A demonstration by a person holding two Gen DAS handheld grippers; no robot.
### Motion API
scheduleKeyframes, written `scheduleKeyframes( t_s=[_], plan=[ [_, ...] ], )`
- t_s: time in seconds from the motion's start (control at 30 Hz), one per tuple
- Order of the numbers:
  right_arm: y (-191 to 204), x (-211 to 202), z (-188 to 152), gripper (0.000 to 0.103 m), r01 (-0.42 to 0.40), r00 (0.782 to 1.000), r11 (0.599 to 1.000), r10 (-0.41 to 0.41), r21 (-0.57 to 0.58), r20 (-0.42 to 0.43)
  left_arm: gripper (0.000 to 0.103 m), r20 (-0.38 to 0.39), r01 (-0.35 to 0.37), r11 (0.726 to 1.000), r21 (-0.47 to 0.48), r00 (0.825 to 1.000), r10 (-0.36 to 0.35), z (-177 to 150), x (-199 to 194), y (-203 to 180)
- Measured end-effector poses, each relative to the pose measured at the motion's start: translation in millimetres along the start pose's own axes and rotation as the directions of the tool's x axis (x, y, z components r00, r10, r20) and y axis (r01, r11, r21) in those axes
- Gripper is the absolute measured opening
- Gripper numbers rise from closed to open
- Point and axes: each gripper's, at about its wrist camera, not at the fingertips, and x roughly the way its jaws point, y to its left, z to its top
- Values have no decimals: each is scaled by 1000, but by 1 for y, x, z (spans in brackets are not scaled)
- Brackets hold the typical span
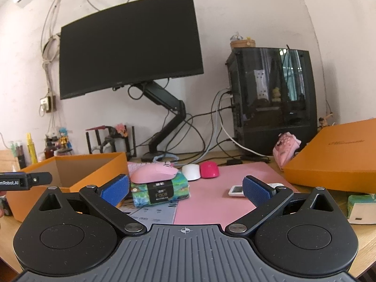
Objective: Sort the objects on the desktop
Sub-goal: 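Move the left tool toward the blue Philips shaver beside the box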
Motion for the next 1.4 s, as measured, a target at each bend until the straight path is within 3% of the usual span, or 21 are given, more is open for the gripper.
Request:
scheduleKeyframes(
  t_s=[0.33,0.87,1.1,1.4],
  plan=[
    [-2,15,-4,103,-26,998,1000,25,-7,-63,103,9,3,1000,7,1000,-3,-4,2,-6],
    [-2,19,-9,103,-59,996,998,59,2,-62,103,8,-17,1000,-9,1000,17,-5,2,1],
    [1,18,-5,103,-79,995,997,79,7,-56,103,80,-40,997,-64,996,45,7,-12,34],
    [30,22,11,103,-188,981,982,188,-8,-39,103,144,-142,977,-160,976,166,24,-38,92]
  ],
)
